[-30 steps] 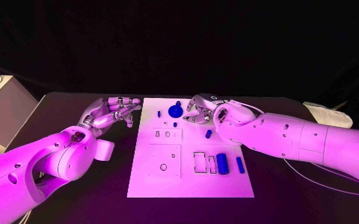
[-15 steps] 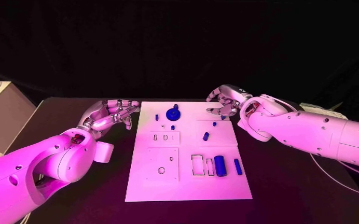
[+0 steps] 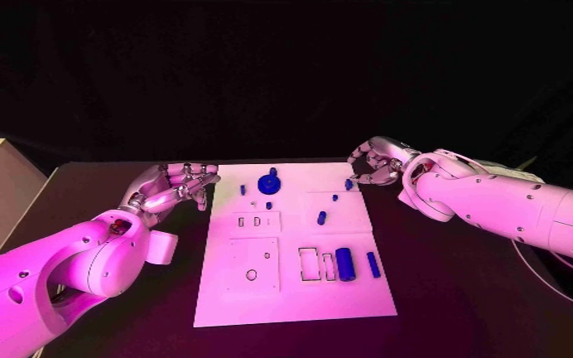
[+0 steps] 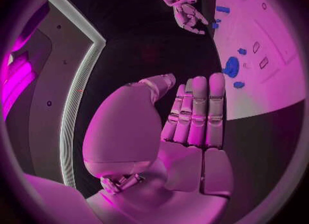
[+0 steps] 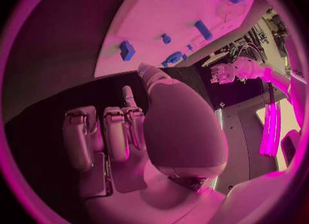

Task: Assemble the parts on the task board

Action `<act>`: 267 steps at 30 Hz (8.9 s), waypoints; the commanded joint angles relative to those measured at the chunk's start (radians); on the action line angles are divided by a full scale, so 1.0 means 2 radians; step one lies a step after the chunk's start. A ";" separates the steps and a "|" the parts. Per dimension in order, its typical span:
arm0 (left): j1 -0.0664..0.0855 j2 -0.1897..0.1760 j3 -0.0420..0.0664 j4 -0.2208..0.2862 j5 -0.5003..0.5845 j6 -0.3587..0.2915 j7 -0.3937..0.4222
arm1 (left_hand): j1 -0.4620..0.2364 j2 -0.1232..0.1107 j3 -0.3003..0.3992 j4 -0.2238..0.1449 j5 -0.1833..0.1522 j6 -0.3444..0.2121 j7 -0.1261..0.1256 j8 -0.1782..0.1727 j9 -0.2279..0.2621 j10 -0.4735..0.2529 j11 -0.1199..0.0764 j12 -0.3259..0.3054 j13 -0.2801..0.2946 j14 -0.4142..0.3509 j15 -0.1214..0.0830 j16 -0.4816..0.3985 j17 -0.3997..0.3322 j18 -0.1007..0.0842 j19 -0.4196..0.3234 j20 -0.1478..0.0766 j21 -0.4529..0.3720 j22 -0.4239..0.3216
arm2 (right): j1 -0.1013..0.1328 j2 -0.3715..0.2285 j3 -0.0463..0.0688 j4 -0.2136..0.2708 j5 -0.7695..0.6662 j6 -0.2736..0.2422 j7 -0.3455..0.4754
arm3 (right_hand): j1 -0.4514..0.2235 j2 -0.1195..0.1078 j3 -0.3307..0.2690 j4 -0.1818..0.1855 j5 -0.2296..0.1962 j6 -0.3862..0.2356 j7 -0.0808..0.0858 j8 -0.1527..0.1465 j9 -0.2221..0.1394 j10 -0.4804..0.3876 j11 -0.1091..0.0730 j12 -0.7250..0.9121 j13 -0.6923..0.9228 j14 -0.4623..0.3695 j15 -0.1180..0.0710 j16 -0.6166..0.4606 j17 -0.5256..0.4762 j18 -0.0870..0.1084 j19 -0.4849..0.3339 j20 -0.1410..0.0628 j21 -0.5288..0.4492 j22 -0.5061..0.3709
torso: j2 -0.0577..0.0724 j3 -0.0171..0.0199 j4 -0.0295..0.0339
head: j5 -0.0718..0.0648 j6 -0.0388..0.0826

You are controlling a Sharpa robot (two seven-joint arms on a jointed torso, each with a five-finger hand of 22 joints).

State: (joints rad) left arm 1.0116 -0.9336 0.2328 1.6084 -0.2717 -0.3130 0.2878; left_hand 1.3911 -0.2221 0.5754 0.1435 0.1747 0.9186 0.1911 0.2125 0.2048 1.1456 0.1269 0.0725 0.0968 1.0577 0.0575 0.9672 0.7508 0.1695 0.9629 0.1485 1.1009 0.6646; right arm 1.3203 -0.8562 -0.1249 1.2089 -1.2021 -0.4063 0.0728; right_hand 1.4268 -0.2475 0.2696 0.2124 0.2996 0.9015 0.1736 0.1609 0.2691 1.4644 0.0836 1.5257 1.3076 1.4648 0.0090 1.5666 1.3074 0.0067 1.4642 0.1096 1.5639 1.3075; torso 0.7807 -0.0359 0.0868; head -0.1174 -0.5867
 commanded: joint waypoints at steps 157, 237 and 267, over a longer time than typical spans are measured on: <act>-0.002 0.015 0.000 -0.014 -0.018 -0.007 -0.024 | 0.000 0.003 0.005 -0.005 -0.002 -0.004 0.000 0.005 0.003 -0.004 0.001 0.003 0.002 -0.005 -0.001 0.005 -0.005 0.006 -0.010 0.002 0.007 0.000 | -0.072 0.161 -0.005 0.128 -0.154 -0.076 -0.287 | -0.016 0.023 0.064 0.021 -0.017 0.060 -0.025 0.047 0.009 0.041 -0.020 0.009 0.119 0.053 -0.018 0.002 0.132 -0.003 0.053 -0.016 0.003 0.132 | -0.016 -0.0107 0.0004 | 0.026 -0.044; -0.002 0.017 0.000 -0.018 -0.029 0.003 -0.039 | -0.005 0.001 0.004 -0.005 -0.003 -0.011 0.000 0.004 0.004 -0.012 0.002 0.002 0.001 -0.006 0.000 0.007 -0.010 0.005 -0.012 0.003 0.010 0.001 | -0.077 0.160 -0.007 0.127 -0.163 -0.094 -0.278 | -0.068 0.013 -0.074 0.040 -0.125 0.008 -0.010 0.040 -0.003 0.007 -0.007 -0.027 0.088 0.053 -0.005 0.002 0.132 -0.003 0.053 -0.005 0.003 0.132 | -0.015 -0.0104 0.0003 | 0.029 -0.051; 0.037 0.105 0.000 -0.119 -0.290 0.163 -0.341 | -0.092 0.030 -0.104 0.075 0.001 -0.064 -0.030 0.216 0.106 0.020 -0.036 0.571 0.421 0.232 -0.033 0.280 0.351 -0.044 0.187 -0.028 0.162 0.257 | -0.022 0.042 0.004 0.148 0.041 -0.157 -0.044 | -0.023 0.049 -0.088 0.039 -0.009 0.008 -0.010 0.051 -0.006 0.002 -0.005 -0.029 0.084 0.053 -0.004 0.002 0.132 -0.003 0.053 -0.003 0.002 0.131 | -0.042 0.0088 -0.0161 | 0.056 -0.049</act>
State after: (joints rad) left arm 1.0811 -0.7321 0.2334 1.3772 -0.7275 -0.1231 -0.2431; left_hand 1.2177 -0.1578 0.3713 0.2899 0.1809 0.7896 0.1340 0.6406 0.4175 1.1805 0.0538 1.2107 0.9385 1.4669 -0.0016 1.5220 1.3081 0.0910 1.3301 0.0935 1.4217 1.1767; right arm 1.2738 -0.7695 -0.1178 1.5098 -1.1970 -0.7061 -0.0853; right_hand 1.3744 -0.1477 0.0872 0.2922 0.2780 0.9123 0.1562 0.2589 0.2562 1.4664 0.0784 1.4701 1.3075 1.4665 0.0000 1.5666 1.3074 0.0068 1.4643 0.1025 1.5686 1.3073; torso 0.7058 -0.0244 0.0597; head -0.0113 -0.6822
